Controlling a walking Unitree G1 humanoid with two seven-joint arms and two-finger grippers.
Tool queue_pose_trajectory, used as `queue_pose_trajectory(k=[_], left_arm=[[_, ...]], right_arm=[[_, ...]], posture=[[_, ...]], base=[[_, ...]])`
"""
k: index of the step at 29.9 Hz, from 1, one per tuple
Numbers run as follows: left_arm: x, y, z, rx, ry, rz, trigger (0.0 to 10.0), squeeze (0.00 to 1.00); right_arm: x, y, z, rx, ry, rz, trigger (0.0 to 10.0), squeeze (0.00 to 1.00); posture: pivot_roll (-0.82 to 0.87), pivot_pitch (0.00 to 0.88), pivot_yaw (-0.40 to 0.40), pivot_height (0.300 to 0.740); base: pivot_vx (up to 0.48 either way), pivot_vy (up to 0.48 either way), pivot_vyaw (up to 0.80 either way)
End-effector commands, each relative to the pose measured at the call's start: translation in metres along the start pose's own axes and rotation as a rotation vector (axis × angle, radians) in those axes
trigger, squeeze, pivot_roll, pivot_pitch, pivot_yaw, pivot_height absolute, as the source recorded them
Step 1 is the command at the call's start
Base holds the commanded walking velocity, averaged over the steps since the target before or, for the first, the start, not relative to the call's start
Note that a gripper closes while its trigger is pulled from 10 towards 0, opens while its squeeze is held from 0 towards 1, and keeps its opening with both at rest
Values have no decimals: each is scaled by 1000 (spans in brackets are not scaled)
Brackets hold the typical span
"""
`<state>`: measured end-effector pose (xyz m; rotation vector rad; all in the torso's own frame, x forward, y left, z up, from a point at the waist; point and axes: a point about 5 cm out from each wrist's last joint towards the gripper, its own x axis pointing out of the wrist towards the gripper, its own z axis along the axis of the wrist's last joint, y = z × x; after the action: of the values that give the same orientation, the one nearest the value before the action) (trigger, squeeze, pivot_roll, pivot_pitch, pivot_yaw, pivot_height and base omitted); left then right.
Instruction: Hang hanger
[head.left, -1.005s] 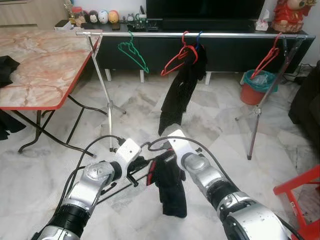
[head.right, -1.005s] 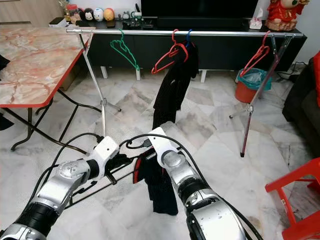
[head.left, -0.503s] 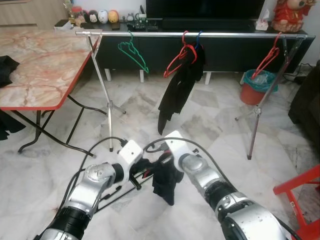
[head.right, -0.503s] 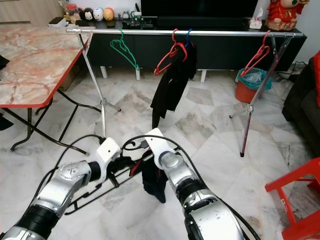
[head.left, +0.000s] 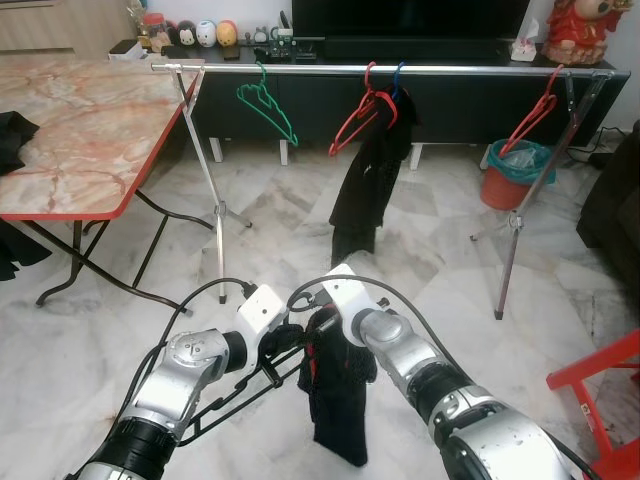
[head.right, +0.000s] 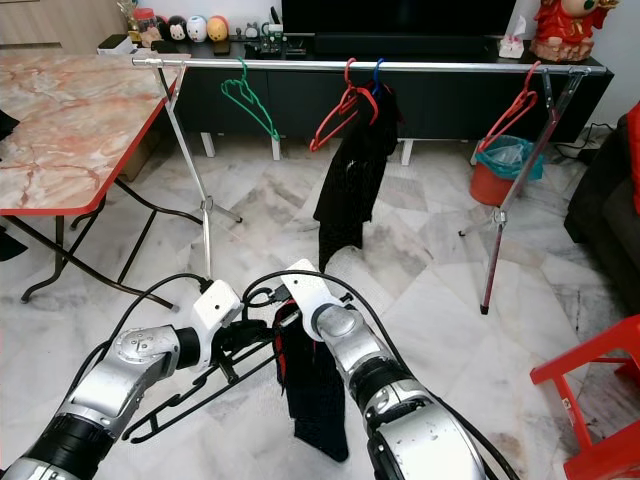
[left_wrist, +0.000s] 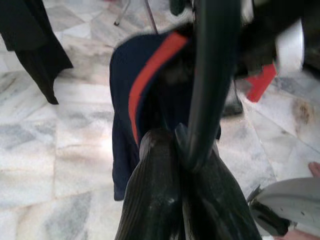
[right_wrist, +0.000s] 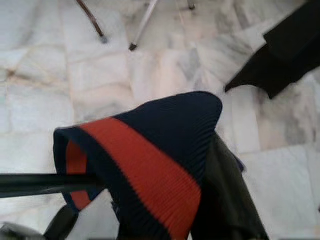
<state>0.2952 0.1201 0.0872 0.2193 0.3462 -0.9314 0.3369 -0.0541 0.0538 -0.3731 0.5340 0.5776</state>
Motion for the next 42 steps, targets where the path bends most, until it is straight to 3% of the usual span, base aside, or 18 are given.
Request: queue_pose_trajectory(k=[1, 4, 7, 11, 20, 24, 29, 33, 41, 42], left_arm=[[4, -3, 1, 21, 11, -17, 10000, 0], [4, 2, 0, 25, 25, 39, 10000, 0], [4, 18, -1, 34, 53, 191, 10000, 0], [5, 24, 1, 25, 39, 247, 10000, 0], [10, 37, 6, 0, 16, 425, 10000, 0], [9, 43, 14, -4, -52, 504, 10000, 0], [7, 45, 23, -66, -158, 495, 10000, 0], [8, 36, 23, -93, -208, 392, 10000, 0], [8, 28, 26, -156, -285, 307, 10000, 0], [8, 27, 28, -163, -298, 295, 10000, 0]], right_arm=[[2, 16, 20, -49, -62, 73, 10000, 0], [1, 20, 18, -39, -46, 83, 10000, 0], [0, 22, 14, -25, -33, 63, 10000, 0], [-1, 25, 13, 6, -33, 73, 10000, 0], [-8, 33, 36, 96, -106, 100, 10000, 0], [-10, 35, 43, 136, -128, 110, 10000, 0], [-12, 34, 45, 129, -146, 99, 10000, 0], [-13, 32, 47, 111, -178, 88, 10000, 0], [-14, 28, 48, 84, -191, 78, 10000, 0], [-14, 27, 48, 74, -191, 79, 10000, 114]], posture=[[101, 0, 14, 740], [95, 0, 15, 740], [89, 0, 15, 740], [87, 0, 15, 740], [81, 0, 16, 740], [81, 0, 15, 740], [80, 0, 14, 740], [84, 0, 13, 740], [85, 0, 12, 740], [85, 0, 12, 740]], base=[[0, 0, 0], [0, 0, 0], [0, 0, 0], [0, 0, 0], [0, 0, 0], [0, 0, 0], [0, 0, 0], [0, 0, 0], [0, 0, 0], [0, 0, 0]])
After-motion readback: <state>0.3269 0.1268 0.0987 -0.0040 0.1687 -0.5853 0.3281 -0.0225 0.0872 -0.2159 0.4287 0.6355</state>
